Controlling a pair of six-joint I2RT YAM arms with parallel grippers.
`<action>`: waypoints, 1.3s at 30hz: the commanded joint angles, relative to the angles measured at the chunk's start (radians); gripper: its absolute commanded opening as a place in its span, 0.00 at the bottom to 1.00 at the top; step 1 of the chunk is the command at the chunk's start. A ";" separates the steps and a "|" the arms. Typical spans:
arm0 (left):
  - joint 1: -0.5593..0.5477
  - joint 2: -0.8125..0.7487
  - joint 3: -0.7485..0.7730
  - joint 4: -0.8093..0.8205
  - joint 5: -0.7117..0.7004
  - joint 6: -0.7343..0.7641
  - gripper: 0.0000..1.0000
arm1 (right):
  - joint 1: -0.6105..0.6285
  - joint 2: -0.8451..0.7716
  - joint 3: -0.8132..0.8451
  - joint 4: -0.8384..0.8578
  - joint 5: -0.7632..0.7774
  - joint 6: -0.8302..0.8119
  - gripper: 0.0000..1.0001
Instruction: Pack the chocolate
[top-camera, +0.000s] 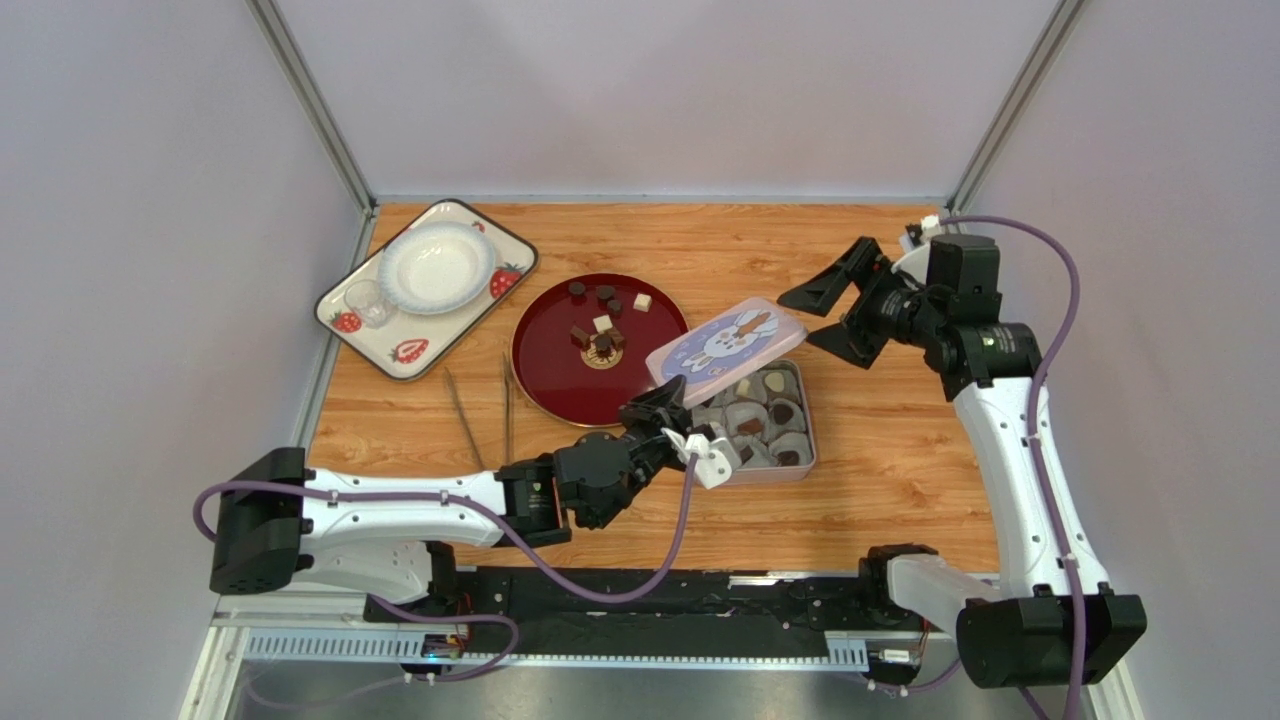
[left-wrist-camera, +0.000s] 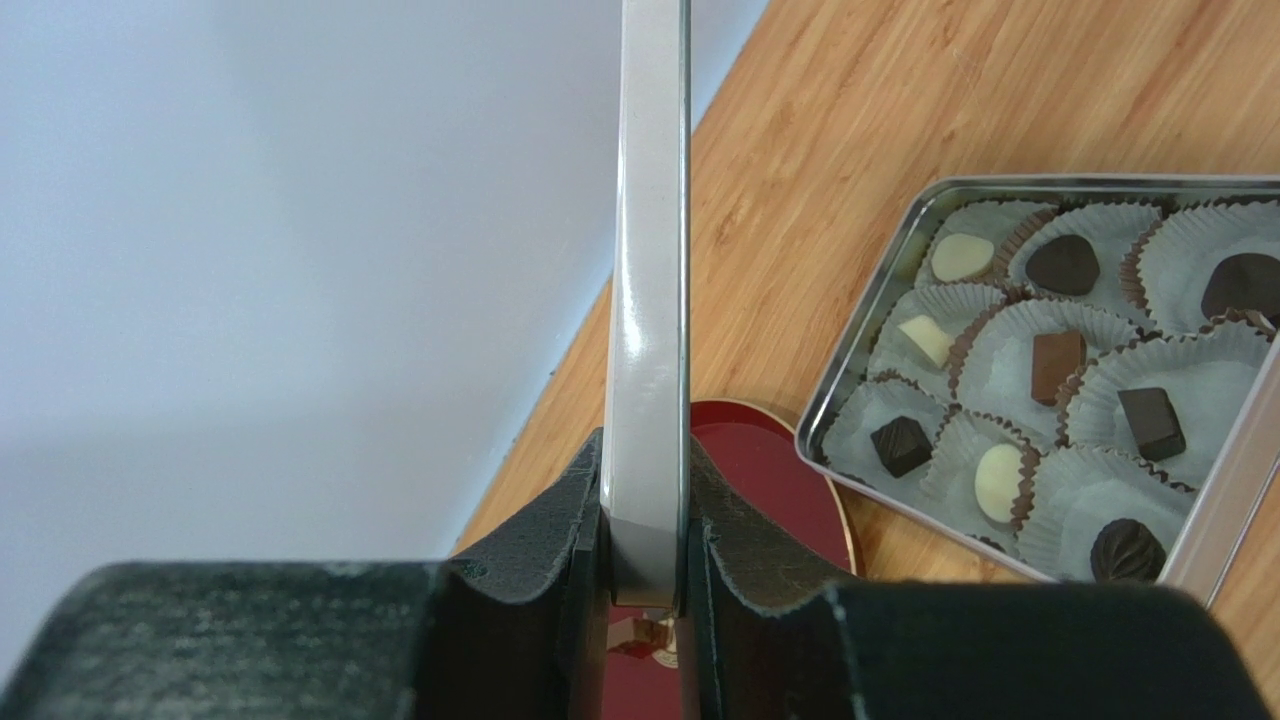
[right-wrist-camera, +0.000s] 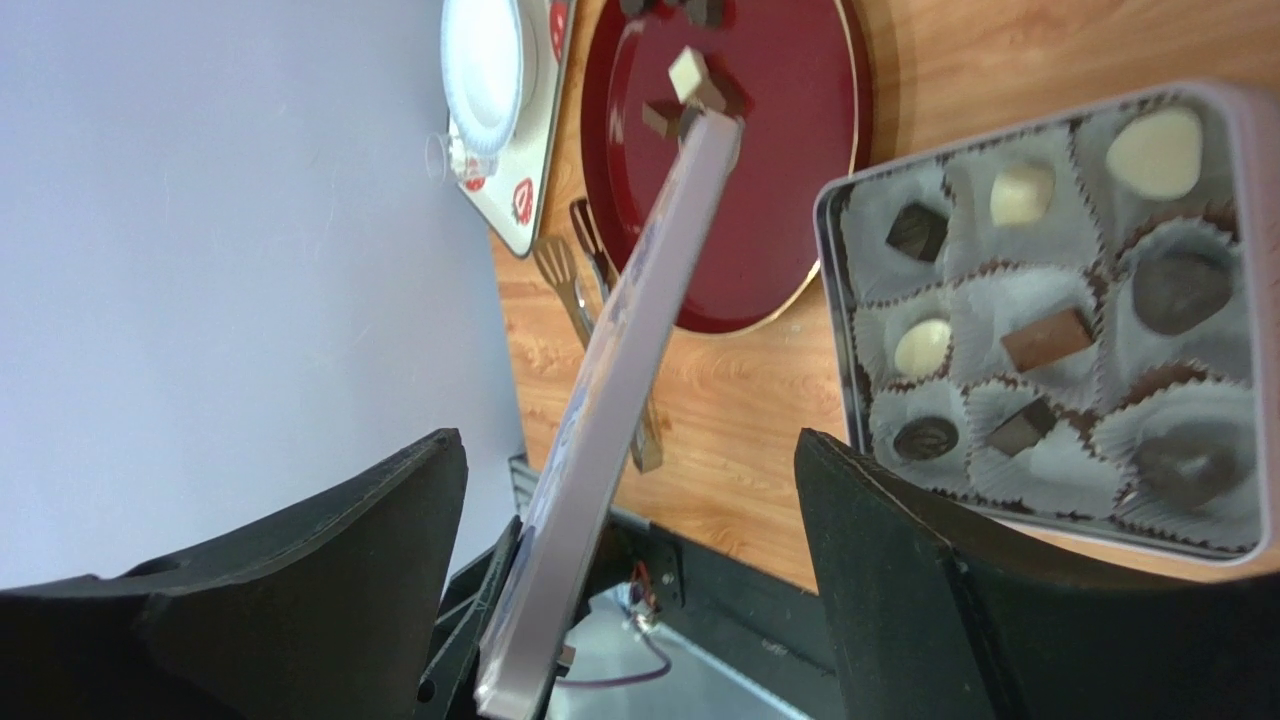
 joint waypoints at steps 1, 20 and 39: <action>-0.004 0.014 0.014 0.058 0.026 0.053 0.20 | 0.002 -0.003 -0.109 0.136 -0.135 0.107 0.83; -0.016 0.064 0.024 0.098 0.062 0.040 0.22 | 0.033 0.011 -0.273 0.276 -0.150 0.182 0.52; -0.052 0.089 -0.018 0.113 0.048 -0.100 0.59 | 0.020 -0.052 -0.276 0.339 -0.115 0.283 0.06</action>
